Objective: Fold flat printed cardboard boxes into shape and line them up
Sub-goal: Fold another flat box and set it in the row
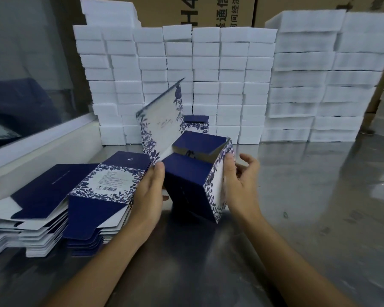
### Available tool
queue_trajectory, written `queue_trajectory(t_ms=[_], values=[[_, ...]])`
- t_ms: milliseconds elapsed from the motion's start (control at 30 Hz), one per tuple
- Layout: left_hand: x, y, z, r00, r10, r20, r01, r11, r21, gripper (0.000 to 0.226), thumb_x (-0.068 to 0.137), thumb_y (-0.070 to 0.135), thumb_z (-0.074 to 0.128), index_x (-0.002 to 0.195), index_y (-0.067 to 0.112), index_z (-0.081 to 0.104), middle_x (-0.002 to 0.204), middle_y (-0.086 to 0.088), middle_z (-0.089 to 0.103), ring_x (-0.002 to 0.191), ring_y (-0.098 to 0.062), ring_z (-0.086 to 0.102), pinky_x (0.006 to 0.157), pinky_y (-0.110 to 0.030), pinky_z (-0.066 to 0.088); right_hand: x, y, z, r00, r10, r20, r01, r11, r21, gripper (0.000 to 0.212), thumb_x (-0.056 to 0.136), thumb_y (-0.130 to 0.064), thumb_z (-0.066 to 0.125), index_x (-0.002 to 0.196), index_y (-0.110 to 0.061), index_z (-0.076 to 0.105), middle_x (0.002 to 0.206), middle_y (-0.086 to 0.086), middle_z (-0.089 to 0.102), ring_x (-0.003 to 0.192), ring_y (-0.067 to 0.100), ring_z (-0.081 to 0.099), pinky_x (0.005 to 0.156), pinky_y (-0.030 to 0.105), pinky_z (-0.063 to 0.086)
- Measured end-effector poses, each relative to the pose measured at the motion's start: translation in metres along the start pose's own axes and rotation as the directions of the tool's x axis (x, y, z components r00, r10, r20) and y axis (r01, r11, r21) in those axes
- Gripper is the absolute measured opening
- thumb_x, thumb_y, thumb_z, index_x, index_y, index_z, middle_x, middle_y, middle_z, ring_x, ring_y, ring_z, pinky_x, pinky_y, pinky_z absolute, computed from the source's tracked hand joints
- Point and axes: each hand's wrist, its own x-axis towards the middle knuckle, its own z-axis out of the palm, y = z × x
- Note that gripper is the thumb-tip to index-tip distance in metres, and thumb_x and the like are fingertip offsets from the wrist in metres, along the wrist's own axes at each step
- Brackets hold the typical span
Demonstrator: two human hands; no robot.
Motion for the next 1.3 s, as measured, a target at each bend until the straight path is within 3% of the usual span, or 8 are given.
queue_trajectory(t_ms=[100, 267, 500, 633, 800, 900, 1100, 1300], values=[[0.003, 0.003, 0.001, 1.0, -0.023, -0.005, 0.023, 0.996, -0.082, 0.069, 0.079, 0.074, 0.031, 0.11, 0.025, 0.069, 0.102, -0.001, 0.074, 0.093, -0.019, 0.07, 0.076, -0.04, 0.059, 0.004, 0.004, -0.003, 0.996, 0.087, -0.031, -0.088, 0.996, -0.026, 0.031, 0.096, -0.058, 0.052, 0.108, -0.031, 0.046, 0.107, -0.008, 0.064, 0.096, 0.009, 0.065, 0.088, 0.036, 0.054], [0.007, 0.0, -0.002, 0.998, -0.037, -0.05, 0.034, 0.998, -0.059, 0.024, 0.104, 0.03, 0.044, 0.101, 0.032, 0.068, 0.091, 0.0, 0.075, 0.086, -0.024, 0.071, 0.067, -0.037, 0.06, 0.001, -0.007, -0.004, 0.983, 0.175, 0.048, -0.179, 0.978, 0.105, 0.039, 0.096, -0.064, 0.042, 0.102, -0.032, 0.065, 0.093, -0.024, 0.07, 0.087, -0.009, 0.065, 0.064, 0.012, 0.05], [0.007, 0.008, -0.004, 0.997, -0.069, -0.033, 0.061, 0.98, -0.192, 0.066, 0.067, 0.076, 0.057, 0.118, 0.036, 0.063, 0.112, 0.007, 0.071, 0.108, -0.018, 0.066, 0.099, -0.052, 0.048, -0.007, -0.017, 0.001, 0.968, 0.084, 0.237, -0.131, 0.973, 0.191, 0.048, 0.092, -0.064, 0.035, 0.089, -0.04, 0.077, 0.098, -0.01, 0.077, 0.087, 0.003, 0.072, 0.065, 0.012, 0.052], [0.006, 0.008, -0.005, 0.996, -0.086, 0.027, 0.09, 0.98, -0.18, 0.058, 0.075, 0.077, 0.057, 0.115, 0.036, 0.063, 0.107, 0.005, 0.073, 0.098, -0.016, 0.071, 0.091, -0.054, 0.054, -0.007, -0.018, 0.002, 0.99, 0.074, 0.12, -0.091, 0.985, 0.146, 0.071, 0.088, -0.068, 0.032, 0.099, -0.007, 0.068, 0.094, 0.007, 0.074, 0.082, 0.02, 0.069, 0.07, 0.029, 0.056], [0.003, 0.007, -0.005, 0.994, -0.089, 0.057, 0.099, 0.972, -0.214, 0.055, 0.058, 0.073, 0.075, 0.096, 0.037, 0.062, 0.105, 0.004, 0.072, 0.101, -0.021, 0.07, 0.085, -0.058, 0.055, -0.001, -0.012, 0.0, 0.999, 0.04, -0.034, -0.038, 0.997, 0.073, 0.006, 0.103, -0.028, 0.053, 0.098, -0.029, 0.056, 0.101, -0.008, 0.065, 0.092, 0.01, 0.063, 0.072, 0.028, 0.052], [0.002, 0.007, -0.003, 0.991, -0.112, 0.07, 0.126, 0.956, -0.266, 0.067, 0.05, 0.078, 0.073, 0.101, 0.037, 0.061, 0.107, 0.003, 0.073, 0.102, -0.021, 0.07, 0.089, -0.058, 0.053, -0.001, -0.009, 0.0, 0.998, 0.066, 0.0, -0.066, 0.998, 0.024, 0.02, 0.101, -0.009, 0.054, 0.109, -0.027, 0.061, 0.115, -0.003, 0.064, 0.106, 0.015, 0.064, 0.076, 0.028, 0.058], [0.005, 0.011, -0.005, 0.978, -0.158, 0.137, 0.2, 0.893, -0.402, 0.088, 0.062, 0.073, 0.071, 0.133, 0.024, 0.055, 0.123, -0.003, 0.069, 0.113, -0.026, 0.065, 0.102, -0.059, 0.044, -0.009, -0.019, 0.004, 0.979, 0.106, 0.176, -0.123, 0.989, 0.087, 0.027, 0.1, -0.039, 0.056, 0.11, -0.021, 0.073, 0.102, -0.006, 0.076, 0.097, 0.009, 0.071, 0.072, 0.021, 0.058], [0.004, 0.01, -0.005, 0.982, -0.148, 0.114, 0.179, 0.918, -0.355, 0.074, 0.064, 0.059, 0.073, 0.12, 0.014, 0.055, 0.121, -0.009, 0.068, 0.109, -0.03, 0.066, 0.1, -0.06, 0.045, -0.013, -0.03, 0.004, 0.875, 0.138, 0.465, -0.187, 0.981, 0.06, 0.042, 0.072, -0.089, 0.036, 0.095, -0.069, 0.065, 0.105, -0.034, 0.069, 0.096, -0.015, 0.064, 0.073, 0.012, 0.051]])
